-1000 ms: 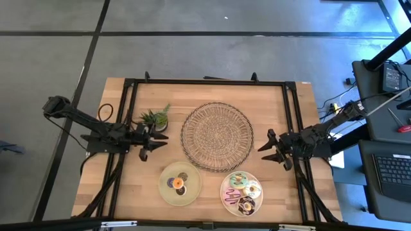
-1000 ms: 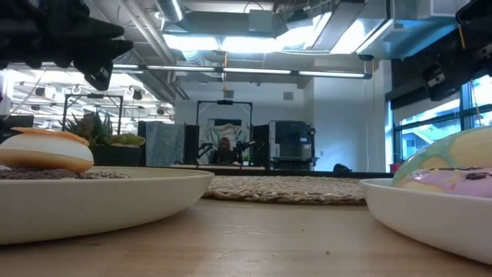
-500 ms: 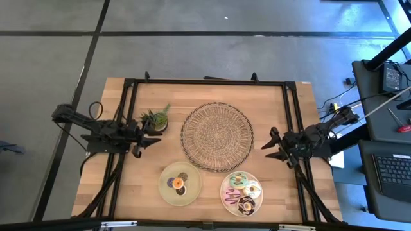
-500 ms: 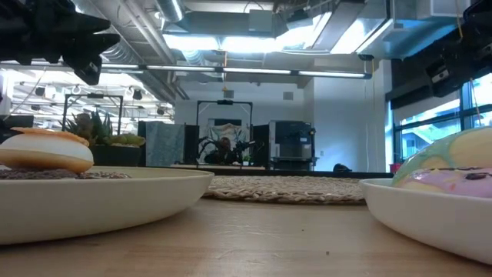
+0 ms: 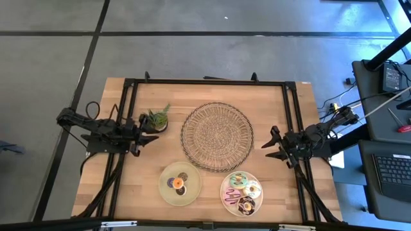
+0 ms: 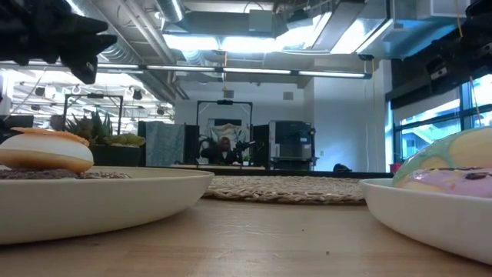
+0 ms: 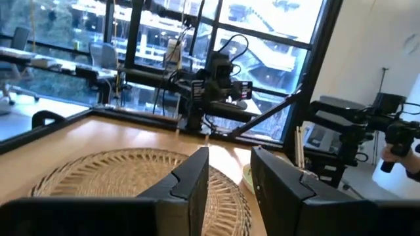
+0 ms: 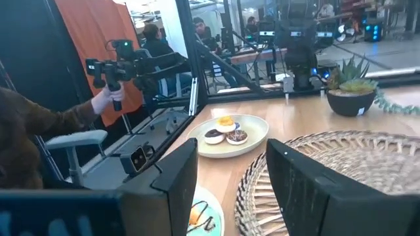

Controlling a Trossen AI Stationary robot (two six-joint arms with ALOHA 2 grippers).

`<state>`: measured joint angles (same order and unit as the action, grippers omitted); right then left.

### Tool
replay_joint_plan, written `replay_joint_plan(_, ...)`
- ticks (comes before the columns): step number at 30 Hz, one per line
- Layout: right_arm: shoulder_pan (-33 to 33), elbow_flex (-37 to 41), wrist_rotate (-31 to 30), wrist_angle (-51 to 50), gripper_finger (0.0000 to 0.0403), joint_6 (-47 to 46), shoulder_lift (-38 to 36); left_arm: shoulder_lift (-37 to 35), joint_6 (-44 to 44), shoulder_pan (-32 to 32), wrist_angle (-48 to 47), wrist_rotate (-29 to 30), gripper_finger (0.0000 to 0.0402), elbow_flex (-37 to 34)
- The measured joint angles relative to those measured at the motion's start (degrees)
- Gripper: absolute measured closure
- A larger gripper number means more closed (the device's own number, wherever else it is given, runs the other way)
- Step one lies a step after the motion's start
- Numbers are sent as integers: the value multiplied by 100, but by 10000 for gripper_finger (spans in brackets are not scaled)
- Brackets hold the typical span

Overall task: Pick & Place donuts
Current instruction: Return to Home Position

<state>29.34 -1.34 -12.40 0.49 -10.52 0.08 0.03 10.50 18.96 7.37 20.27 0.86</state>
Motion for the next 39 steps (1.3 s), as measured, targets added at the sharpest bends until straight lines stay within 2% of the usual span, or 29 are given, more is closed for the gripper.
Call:
replay_joint_plan(9,0,0,-656,74,221,53,2,31,72,0,-291,11,291,0)
replay_joint_plan(29,0,92,-649,355,221,936,15,33,75,0,-292,21,294,0)
replay_joint_plan(39,1,94,-643,354,221,949,15,33,75,0,-291,22,290,0)
